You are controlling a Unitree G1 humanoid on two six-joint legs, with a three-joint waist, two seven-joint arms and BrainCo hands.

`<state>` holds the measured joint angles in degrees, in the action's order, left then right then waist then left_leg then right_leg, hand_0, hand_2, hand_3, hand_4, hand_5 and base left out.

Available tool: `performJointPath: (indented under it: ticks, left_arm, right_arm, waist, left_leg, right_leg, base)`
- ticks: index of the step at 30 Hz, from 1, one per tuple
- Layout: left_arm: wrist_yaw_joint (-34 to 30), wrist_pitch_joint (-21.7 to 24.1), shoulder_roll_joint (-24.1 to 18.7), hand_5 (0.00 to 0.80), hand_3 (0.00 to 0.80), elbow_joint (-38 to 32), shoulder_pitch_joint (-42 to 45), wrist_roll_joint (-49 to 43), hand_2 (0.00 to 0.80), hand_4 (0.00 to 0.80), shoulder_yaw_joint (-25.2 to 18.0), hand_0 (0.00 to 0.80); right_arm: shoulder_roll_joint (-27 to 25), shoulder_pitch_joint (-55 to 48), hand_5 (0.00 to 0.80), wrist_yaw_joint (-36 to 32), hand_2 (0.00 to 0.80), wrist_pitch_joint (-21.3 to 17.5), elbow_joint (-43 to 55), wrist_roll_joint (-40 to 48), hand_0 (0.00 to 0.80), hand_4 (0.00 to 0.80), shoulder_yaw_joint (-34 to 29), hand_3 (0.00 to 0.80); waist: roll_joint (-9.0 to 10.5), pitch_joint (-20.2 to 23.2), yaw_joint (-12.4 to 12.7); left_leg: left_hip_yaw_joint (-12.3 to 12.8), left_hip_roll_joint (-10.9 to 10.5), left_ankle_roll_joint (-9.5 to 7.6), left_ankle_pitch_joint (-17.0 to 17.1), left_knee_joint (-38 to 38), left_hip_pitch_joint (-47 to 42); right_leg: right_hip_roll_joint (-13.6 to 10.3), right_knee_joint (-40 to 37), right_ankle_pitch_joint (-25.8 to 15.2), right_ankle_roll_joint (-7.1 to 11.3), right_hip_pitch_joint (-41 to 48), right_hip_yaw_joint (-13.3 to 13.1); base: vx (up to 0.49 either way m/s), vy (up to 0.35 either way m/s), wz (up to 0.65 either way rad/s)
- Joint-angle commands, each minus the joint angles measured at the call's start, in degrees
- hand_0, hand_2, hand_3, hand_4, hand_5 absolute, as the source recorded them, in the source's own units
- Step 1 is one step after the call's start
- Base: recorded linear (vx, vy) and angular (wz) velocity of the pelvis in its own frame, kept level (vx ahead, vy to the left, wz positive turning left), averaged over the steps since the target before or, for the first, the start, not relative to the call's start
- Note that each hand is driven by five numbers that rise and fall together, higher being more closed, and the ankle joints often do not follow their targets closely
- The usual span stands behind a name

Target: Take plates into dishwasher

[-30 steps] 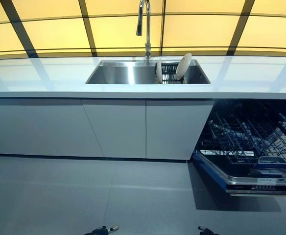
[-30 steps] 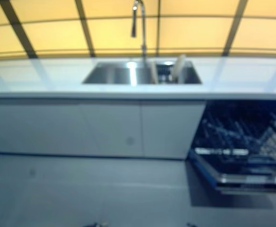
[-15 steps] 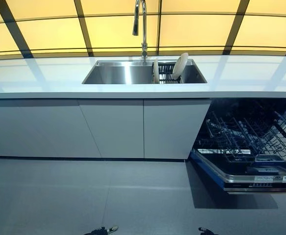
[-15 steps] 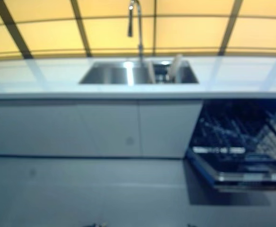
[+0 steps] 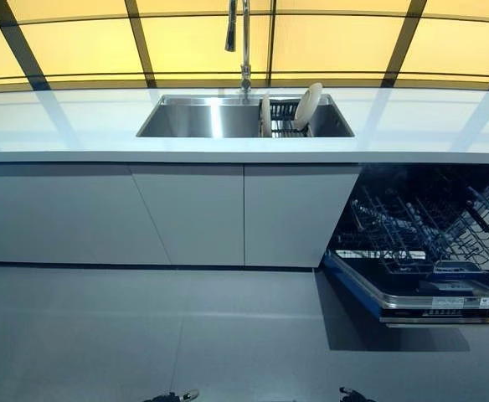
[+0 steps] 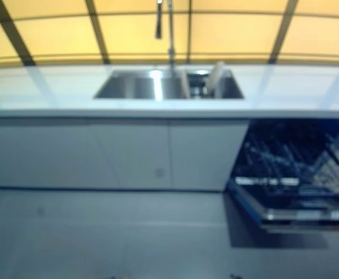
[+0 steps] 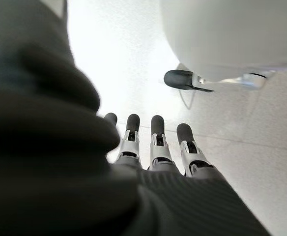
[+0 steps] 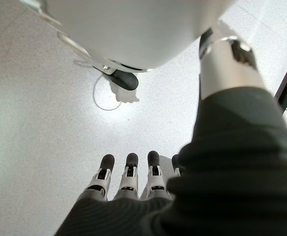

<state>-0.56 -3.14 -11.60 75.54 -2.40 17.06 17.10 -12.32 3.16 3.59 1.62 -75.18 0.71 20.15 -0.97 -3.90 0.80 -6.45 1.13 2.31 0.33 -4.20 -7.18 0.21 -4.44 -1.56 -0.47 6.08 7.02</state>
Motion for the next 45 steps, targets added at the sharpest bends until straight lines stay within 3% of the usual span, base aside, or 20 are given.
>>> performJointPath:
  ticks: [1, 2, 5, 8, 9, 10, 11, 13, 16, 20, 23, 24, 26, 28, 29, 31, 33, 36, 41, 45]
  left_arm:
    - [2.2, -0.1, 2.5, 0.000, 0.000, 3.7, -2.6, 0.7, 0.000, 0.000, -0.3, 0.000]
    - [2.5, 0.5, 2.4, 0.000, 0.000, 3.9, -2.6, 0.2, 0.000, 0.000, -1.0, 0.000]
    - [1.8, 0.8, 2.5, 0.000, 0.000, 4.0, -1.5, 1.4, 0.000, 0.000, -2.7, 0.000]
    - [1.8, 1.6, 2.7, 0.000, 0.000, 4.7, -0.2, 3.2, 0.000, 0.000, -3.5, 0.000]
    - [2.0, 1.7, 2.9, 0.000, 0.000, 5.0, 0.4, 4.8, 0.000, 0.000, -3.4, 0.000]
    - [2.3, 1.7, 3.2, 0.000, 0.000, 5.3, 0.8, 6.0, 0.000, 0.000, -3.8, 0.000]
    - [2.8, 1.2, 3.6, 0.000, 0.000, 5.1, 1.2, 6.9, 0.000, 0.000, -4.6, 0.000]
    - [3.3, 0.6, 4.1, 0.000, 0.000, 5.2, 1.3, 8.1, 0.000, 0.000, -5.0, 0.000]
    - [4.1, 0.5, 3.6, 0.000, 0.000, 5.6, 0.6, 11.0, 0.000, 0.000, -6.2, 0.000]
    - [4.1, -1.2, 2.7, 0.000, 0.000, 4.5, -0.4, 7.9, 0.000, 0.000, -5.6, 0.000]
    - [4.4, -1.4, 2.0, 0.000, 0.000, 4.4, -0.6, 6.3, 0.000, 0.000, -5.4, 0.000]
    - [3.8, -1.0, 1.4, 0.000, 0.000, 4.5, -0.9, 5.3, 0.000, 0.000, -5.0, 0.000]
    - [2.9, -1.5, 0.2, 0.000, 0.000, 4.0, -1.1, 3.5, 0.000, 0.000, -3.4, 0.000]
    - [3.0, -1.3, -0.3, 0.000, 0.000, 4.1, -1.6, 2.9, 0.000, 0.000, -3.3, 0.000]
    - [2.7, -0.8, -0.5, 0.000, 0.000, 4.3, -2.1, 3.8, 0.000, 0.000, -3.2, 0.000]
    - [2.1, -0.7, -0.5, 0.000, 0.000, 4.3, -2.6, 3.8, 0.000, 0.000, -2.6, 0.000]
    - [1.7, -0.5, -0.3, 0.000, 0.000, 5.2, -3.2, 2.7, 0.000, 0.000, -3.0, 0.000]
    - [1.5, -1.1, -0.3, 0.000, 0.000, 5.3, -2.9, 1.4, 0.000, 0.000, -3.9, 0.000]
    - [1.4, 0.4, 1.5, 0.000, 0.000, 5.1, 0.3, -1.2, 0.000, 0.000, -4.6, 0.000]
    - [1.5, 0.7, 2.3, 0.000, 0.000, 3.7, -1.5, -6.0, 0.000, 0.000, 1.8, 0.000]
  right_arm:
    - [2.2, 3.6, 0.000, -0.3, 0.000, 0.8, -1.4, 1.1, 0.000, 0.000, 2.2, 0.000]
    - [1.9, 3.7, 0.000, -0.7, 0.000, 0.9, -0.9, 2.8, 0.000, 0.000, 2.6, 0.000]
    - [1.6, 3.3, 0.000, -1.1, 0.000, 1.7, -0.1, 2.0, 0.000, 0.000, 2.4, 0.000]
    - [1.4, 3.2, 0.000, -0.5, 0.000, 0.3, -3.1, 2.1, 0.000, 0.000, 1.5, 0.000]
    - [1.3, 3.4, 0.000, -0.4, 0.000, -0.1, -4.1, 1.8, 0.000, 0.000, 1.0, 0.000]
    - [1.2, 3.6, 0.000, -0.1, 0.000, -0.2, -4.3, 2.3, 0.000, 0.000, 0.7, 0.000]
    - [1.1, 3.9, 0.000, 0.7, 0.000, 0.1, -4.4, 2.8, 0.000, 0.000, 0.5, 0.000]
    - [1.0, 4.2, 0.000, 1.6, 0.000, 0.4, -4.3, 2.4, 0.000, 0.000, -0.2, 0.000]
    - [1.3, 3.2, 0.000, 1.0, 0.000, 0.0, -4.4, -0.4, 0.000, 0.000, -2.3, 0.000]
    - [1.9, 1.6, 0.000, 2.2, 0.000, -0.8, -4.5, 0.1, 0.000, 0.000, -3.4, 0.000]
    - [2.0, 1.6, 0.000, 2.7, 0.000, -0.5, -4.1, 1.8, 0.000, 0.000, -4.5, 0.000]
    - [2.0, 1.6, 0.000, 2.9, 0.000, -0.8, -3.7, 1.2, 0.000, 0.000, -4.8, 0.000]
    - [1.7, 1.2, 0.000, 3.7, 0.000, -1.8, -2.9, 3.0, 0.000, 0.000, -5.1, 0.000]
    - [1.0, 1.4, 0.000, 4.3, 0.000, -2.6, -2.5, 4.8, 0.000, 0.000, -5.0, 0.000]
    - [0.2, 1.6, 0.000, 3.9, 0.000, -2.9, -2.2, 5.1, 0.000, 0.000, -4.8, 0.000]
    - [-0.2, 1.4, 0.000, 3.7, 0.000, -3.2, -2.2, 6.7, 0.000, 0.000, -4.9, 0.000]
    - [-0.4, 0.8, 0.000, 3.6, 0.000, -4.1, -3.6, 7.6, 0.000, 0.000, -6.2, 0.000]
    - [-0.2, 1.2, 0.000, 3.9, 0.000, -3.6, -3.7, 11.3, 0.000, 0.000, -7.6, 0.000]
    - [0.3, 2.4, 0.000, 3.0, 0.000, -2.5, -1.8, 8.5, 0.000, 0.000, -5.7, 0.000]
    - [-0.5, 3.3, 0.000, 0.6, 0.000, -5.3, -1.5, 7.0, 0.000, 0.000, -3.8, 0.000]
  waist:
    - [3.93, -2.6, 0.1]
    - [5.12, -3.8, 0.4]
    - [4.91, -6.3, 1.3]
    - [1.69, -7.6, 3.2]
    - [0.80, -7.8, 4.9]
    - [0.73, -7.7, 5.9]
    - [0.45, -7.2, 6.5]
    - [0.15, -6.4, 6.4]
    - [0.59, -4.8, 5.9]
    - [1.58, -1.7, 5.9]
    - [2.47, 0.2, 6.3]
    - [2.40, 1.2, 5.9]
    - [1.85, 1.4, 3.4]
    - [0.51, 1.0, 1.6]
    - [-0.18, 0.3, 0.1]
    - [-0.11, -0.5, -1.2]
    - [0.31, -1.5, -4.3]
    - [0.71, -2.0, -4.3]
    - [2.62, -0.8, -3.1]
    - [2.21, -0.7, -3.3]
  left_leg:
    - [2.2, -4.3, -4.84, -2.5, 12.4, 5.2]
    - [2.8, -4.8, -4.48, -1.4, 22.2, 9.9]
    - [5.4, -5.2, -3.41, 5.1, 31.7, 20.1]
    - [8.3, -4.1, -1.44, 10.3, 14.1, 22.6]
    - [6.1, -4.7, -0.83, 12.4, 2.9, 23.2]
    - [3.4, -6.2, -0.70, 12.8, 0.5, 24.1]
    - [1.3, -7.3, -1.28, 11.5, 0.8, 23.8]
    - [1.4, -7.4, -2.03, 11.1, 2.3, 23.0]
    - [3.6, -6.1, -3.10, 7.7, 9.7, 22.5]
    - [4.9, -6.3, -4.67, 3.4, 15.4, 21.6]
    - [4.9, -7.4, -6.39, 2.5, 15.2, 21.0]
    - [4.7, -8.2, -7.63, 2.0, 13.5, 19.4]
    - [3.6, -9.0, -8.58, 1.9, 10.6, 15.7]
    - [2.1, -8.8, -8.27, 1.9, 8.5, 12.0]
    - [1.2, -8.6, -7.79, 1.6, 7.1, 8.9]
    - [-0.7, -9.1, -7.62, 0.5, 6.4, 6.5]
    - [-5.3, -10.5, -7.60, -3.1, 6.5, 1.9]
    - [-7.6, -10.7, -7.97, -6.7, 9.0, 0.2]
    - [-3.6, -7.5, -6.57, -9.4, 10.4, -2.7]
    - [-3.7, -6.3, -5.96, -7.6, 7.2, -1.7]
  right_leg:
    - [-0.6, 10.1, 4.1, -0.85, -3.0, -2.7]
    - [-0.8, 10.3, 3.8, -1.57, -3.1, -3.4]
    - [0.9, 10.0, 3.0, -2.60, -2.2, -5.6]
    - [4.3, 8.1, 3.6, -1.84, 1.1, -7.7]
    - [5.1, 7.9, 4.8, -1.79, 3.4, -9.2]
    - [5.2, 8.1, 5.6, -1.84, 4.5, -10.5]
    - [5.1, 8.7, 6.8, -1.83, 4.7, -11.6]
    - [4.2, 9.4, 7.6, -1.23, 4.6, -12.0]
    - [-1.2, 11.7, 9.9, 0.86, 6.6, -8.2]
    - [-5.3, 14.3, 9.8, 2.47, 9.0, -4.8]
    - [-8.3, 20.4, 3.8, 4.14, 10.0, -4.1]
    - [-9.3, 28.9, -3.1, 5.27, 7.6, -5.2]
    - [-5.3, 38.2, -7.8, 5.94, 0.0, -8.8]
    - [-5.5, 35.8, -9.0, 5.09, -10.0, -6.8]
    - [-6.2, 27.3, -6.7, 4.06, -15.1, -3.9]
    - [-6.2, 19.5, -7.3, 4.23, -17.5, -2.6]
    - [-5.1, -0.2, -13.1, 6.73, -22.0, -5.6]
    - [-4.0, 1.9, -11.6, 6.02, -21.0, -7.2]
    - [-4.3, 7.5, -9.1, 4.30, -15.8, -5.5]
    - [-4.1, 8.1, -8.0, 4.26, -16.2, -5.8]
  base:
    - [0.034, -0.128, 0.04]
    - [0.059, -0.145, 0.13]
    - [0.093, -0.114, 0.26]
    - [0.346, 0.011, -0.33]
    - [0.452, 0.028, -0.27]
    - [0.478, 0.053, -0.24]
    - [0.329, 0.062, -0.36]
    - [0.289, 0.111, -0.74]
    - [0.477, 0.131, -0.80]
    - [0.476, 0.108, -0.44]
    - [0.373, 0.116, 0.15]
    - [0.346, 0.139, 0.05]
    - [0.405, 0.146, 0.14]
    - [0.346, 0.053, 0.45]
    - [0.304, -0.053, 0.36]
    - [0.360, -0.162, 0.20]
    - [0.570, -0.268, 0.50]
    - [0.335, -0.199, 0.62]
    - [0.288, -0.219, 0.41]
    - [0.090, -0.085, 0.18]
